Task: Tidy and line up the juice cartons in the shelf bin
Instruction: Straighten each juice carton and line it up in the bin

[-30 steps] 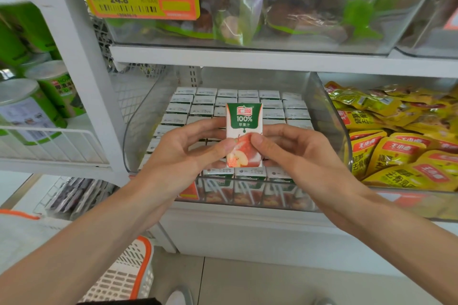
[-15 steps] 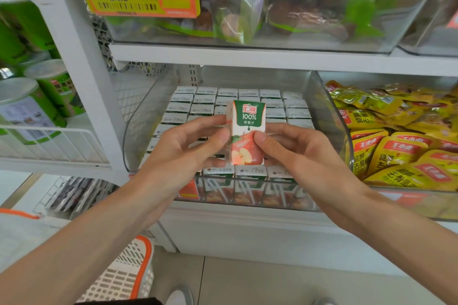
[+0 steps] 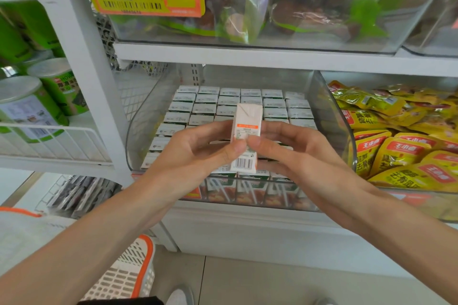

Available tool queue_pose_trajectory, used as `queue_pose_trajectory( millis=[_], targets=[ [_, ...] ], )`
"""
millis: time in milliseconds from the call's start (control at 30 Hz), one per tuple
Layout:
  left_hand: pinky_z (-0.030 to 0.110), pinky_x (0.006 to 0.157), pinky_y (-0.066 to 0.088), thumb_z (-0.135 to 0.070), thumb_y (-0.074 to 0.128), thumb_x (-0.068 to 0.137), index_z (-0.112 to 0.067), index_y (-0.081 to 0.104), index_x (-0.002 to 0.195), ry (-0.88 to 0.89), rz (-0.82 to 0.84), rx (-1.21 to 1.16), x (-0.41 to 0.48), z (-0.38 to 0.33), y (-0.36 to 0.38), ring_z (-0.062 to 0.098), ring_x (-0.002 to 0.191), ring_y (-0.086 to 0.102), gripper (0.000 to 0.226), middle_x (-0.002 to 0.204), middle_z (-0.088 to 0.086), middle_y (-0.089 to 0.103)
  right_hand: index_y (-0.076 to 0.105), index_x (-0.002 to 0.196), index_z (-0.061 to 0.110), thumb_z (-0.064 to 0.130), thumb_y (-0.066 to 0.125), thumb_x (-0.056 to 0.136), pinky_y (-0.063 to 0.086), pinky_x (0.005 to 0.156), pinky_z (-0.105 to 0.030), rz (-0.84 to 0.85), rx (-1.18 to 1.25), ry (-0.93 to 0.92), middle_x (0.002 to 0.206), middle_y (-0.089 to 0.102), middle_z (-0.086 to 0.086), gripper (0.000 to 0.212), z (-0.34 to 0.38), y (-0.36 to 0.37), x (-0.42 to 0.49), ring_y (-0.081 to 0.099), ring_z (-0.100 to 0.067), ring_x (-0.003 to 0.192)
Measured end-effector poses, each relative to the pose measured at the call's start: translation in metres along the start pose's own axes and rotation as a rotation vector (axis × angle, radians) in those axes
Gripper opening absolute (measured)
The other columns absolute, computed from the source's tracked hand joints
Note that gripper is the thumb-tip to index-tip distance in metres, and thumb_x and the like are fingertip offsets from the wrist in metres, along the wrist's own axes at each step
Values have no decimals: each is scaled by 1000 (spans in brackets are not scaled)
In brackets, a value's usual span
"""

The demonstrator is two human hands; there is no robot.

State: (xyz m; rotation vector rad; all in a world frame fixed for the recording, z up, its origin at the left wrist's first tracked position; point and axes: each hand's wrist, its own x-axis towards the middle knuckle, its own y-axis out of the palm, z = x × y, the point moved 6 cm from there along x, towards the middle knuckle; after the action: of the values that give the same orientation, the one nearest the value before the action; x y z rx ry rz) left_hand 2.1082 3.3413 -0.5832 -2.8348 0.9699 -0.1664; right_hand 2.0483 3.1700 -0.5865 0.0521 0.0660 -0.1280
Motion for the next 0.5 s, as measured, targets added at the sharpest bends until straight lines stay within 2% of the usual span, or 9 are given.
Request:
queue_pose_trajectory(
  millis=[67, 133, 200, 267, 333, 433, 500],
  targets=[
    [25, 103, 49, -52, 74, 83, -42, 69, 131, -14, -19, 15, 1, 2, -2, -6, 120, 65, 50, 127, -24, 72, 77, 121, 17, 26, 81, 90, 60, 95, -23, 16, -15, -3, 119, 78, 0, 33, 0, 0, 1, 76, -15, 109],
    [25, 101, 47, -54, 76, 80, -44, 67, 132, -13, -24, 24, 2, 2, -3, -7, 119, 65, 54, 126, -25, 72, 77, 122, 19, 25, 81, 91, 58, 98, -23, 34, -54, -26, 120, 78, 2, 32, 1, 1, 0, 75, -13, 112],
    [18, 97, 53, -44, 81, 80, -42, 66, 132, 15, -35, 42, 2, 1, -4, -6, 120, 65, 54, 126, -24, 72, 76, 124, 19, 15, 83, 89, 58, 99, -23, 47, -71, -71, 122, 77, 0, 35, 3, 0, 0, 75, -13, 113],
    [13, 98, 53, -26, 88, 77, -39, 67, 129, 69, -74, 93, 2, -2, -6, -4, 120, 66, 57, 124, -23, 73, 73, 124, 18, 0, 85, 85, 56, 106, -32, 50, -92, -119, 126, 76, -1, 45, 5, 0, -1, 73, -14, 118],
    [16, 101, 52, -11, 92, 73, -35, 67, 124, 131, -108, 171, 2, -5, -7, -4, 122, 65, 62, 124, -23, 73, 69, 124, 16, -10, 83, 82, 51, 113, -41, 60, -152, -170, 128, 75, 1, 51, 6, 1, -2, 70, -14, 123],
    [27, 102, 56, -4, 93, 71, -31, 68, 121, 165, -135, 199, 3, -8, -7, -1, 125, 63, 62, 123, -20, 73, 68, 124, 17, -11, 84, 79, 51, 114, -40, 53, -213, -228, 128, 75, 6, 56, 8, 1, -2, 68, -10, 125],
    [24, 104, 54, -4, 92, 71, -31, 68, 121, 173, -151, 206, 2, -9, -8, -2, 125, 62, 62, 123, -21, 73, 68, 124, 19, -9, 86, 79, 51, 114, -37, 45, -243, -259, 127, 75, 9, 57, 10, 0, -2, 67, -9, 126]
  ],
)
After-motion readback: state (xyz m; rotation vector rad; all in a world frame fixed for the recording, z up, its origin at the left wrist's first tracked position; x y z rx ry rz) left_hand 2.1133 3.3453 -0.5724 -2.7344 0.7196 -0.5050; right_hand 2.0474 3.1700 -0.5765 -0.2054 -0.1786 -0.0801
